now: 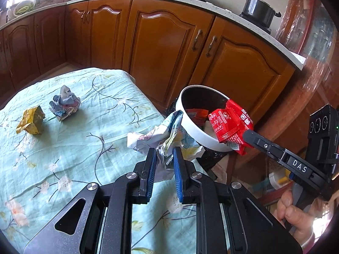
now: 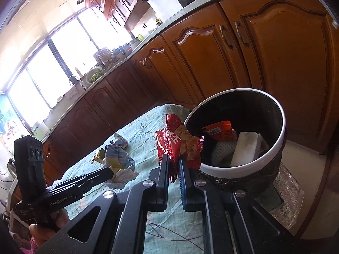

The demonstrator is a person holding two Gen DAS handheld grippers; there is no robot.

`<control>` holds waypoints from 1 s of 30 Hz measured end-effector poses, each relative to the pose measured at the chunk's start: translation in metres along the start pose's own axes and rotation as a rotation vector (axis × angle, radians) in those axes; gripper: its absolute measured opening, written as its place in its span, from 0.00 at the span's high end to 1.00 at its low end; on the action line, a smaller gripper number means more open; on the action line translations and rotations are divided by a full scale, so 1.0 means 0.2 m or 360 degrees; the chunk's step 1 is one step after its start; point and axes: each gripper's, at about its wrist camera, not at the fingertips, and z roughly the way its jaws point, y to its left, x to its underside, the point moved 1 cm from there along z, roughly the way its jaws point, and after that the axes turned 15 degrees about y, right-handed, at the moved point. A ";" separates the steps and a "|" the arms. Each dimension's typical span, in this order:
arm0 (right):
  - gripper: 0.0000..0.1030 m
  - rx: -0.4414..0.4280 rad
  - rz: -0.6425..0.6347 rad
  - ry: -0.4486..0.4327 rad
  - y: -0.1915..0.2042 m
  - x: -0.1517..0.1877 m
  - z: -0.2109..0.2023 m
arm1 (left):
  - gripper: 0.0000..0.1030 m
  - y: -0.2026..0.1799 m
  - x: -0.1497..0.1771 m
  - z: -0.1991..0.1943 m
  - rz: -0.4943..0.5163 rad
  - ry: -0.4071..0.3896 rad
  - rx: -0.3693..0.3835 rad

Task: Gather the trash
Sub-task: 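Carry the paper and chip bag over the bin while both tools open to drop them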

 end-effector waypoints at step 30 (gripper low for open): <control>0.91 0.0197 0.0126 -0.0084 -0.32 -0.12 -0.12 | 0.85 -0.39 -0.32 0.22 0.0250 0.0054 -0.0023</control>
